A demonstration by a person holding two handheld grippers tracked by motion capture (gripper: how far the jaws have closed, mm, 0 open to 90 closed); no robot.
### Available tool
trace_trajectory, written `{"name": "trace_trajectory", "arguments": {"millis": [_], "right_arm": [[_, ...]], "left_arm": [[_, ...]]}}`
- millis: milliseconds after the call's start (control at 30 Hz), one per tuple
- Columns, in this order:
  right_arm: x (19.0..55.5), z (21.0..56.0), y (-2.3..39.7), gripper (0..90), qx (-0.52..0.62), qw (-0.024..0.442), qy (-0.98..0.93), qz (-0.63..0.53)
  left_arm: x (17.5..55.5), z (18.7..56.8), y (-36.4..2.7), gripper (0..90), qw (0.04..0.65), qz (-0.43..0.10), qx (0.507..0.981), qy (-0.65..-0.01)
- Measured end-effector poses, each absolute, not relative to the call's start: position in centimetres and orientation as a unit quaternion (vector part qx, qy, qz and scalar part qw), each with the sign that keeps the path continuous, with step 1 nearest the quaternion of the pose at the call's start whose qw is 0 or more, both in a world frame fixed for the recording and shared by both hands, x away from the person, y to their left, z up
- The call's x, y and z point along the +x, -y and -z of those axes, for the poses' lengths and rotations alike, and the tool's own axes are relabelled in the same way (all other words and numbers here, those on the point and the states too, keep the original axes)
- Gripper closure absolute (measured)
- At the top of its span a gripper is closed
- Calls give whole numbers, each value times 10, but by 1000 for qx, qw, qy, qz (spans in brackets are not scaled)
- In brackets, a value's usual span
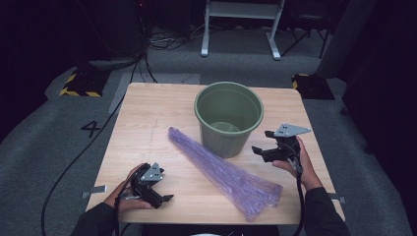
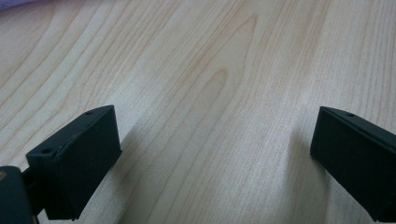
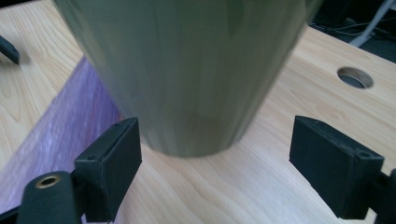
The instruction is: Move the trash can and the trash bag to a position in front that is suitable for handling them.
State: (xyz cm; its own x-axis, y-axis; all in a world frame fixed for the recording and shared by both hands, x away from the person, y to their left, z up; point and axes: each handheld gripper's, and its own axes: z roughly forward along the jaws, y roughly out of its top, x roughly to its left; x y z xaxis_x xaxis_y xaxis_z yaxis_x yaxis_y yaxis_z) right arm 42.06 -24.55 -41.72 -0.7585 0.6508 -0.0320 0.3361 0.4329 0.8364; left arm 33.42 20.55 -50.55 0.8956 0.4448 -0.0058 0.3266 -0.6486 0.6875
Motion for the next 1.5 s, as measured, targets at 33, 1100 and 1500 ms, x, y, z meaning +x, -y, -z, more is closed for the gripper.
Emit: {"name": "trace_trajectory", "arguments": {"millis": [33, 1100, 1500], "right_arm": [[424, 416, 241, 168, 296, 178, -829, -439], [407, 405, 204, 281, 247, 191, -846, -432], [346, 414, 256, 334, 258, 155, -839, -453]], "left_arm": [[334, 505, -206, 14, 361, -82, 904, -214], [335, 505, -207, 26, 363, -84, 900, -225], [336, 505, -207, 30, 363, -87, 899, -230]]}}
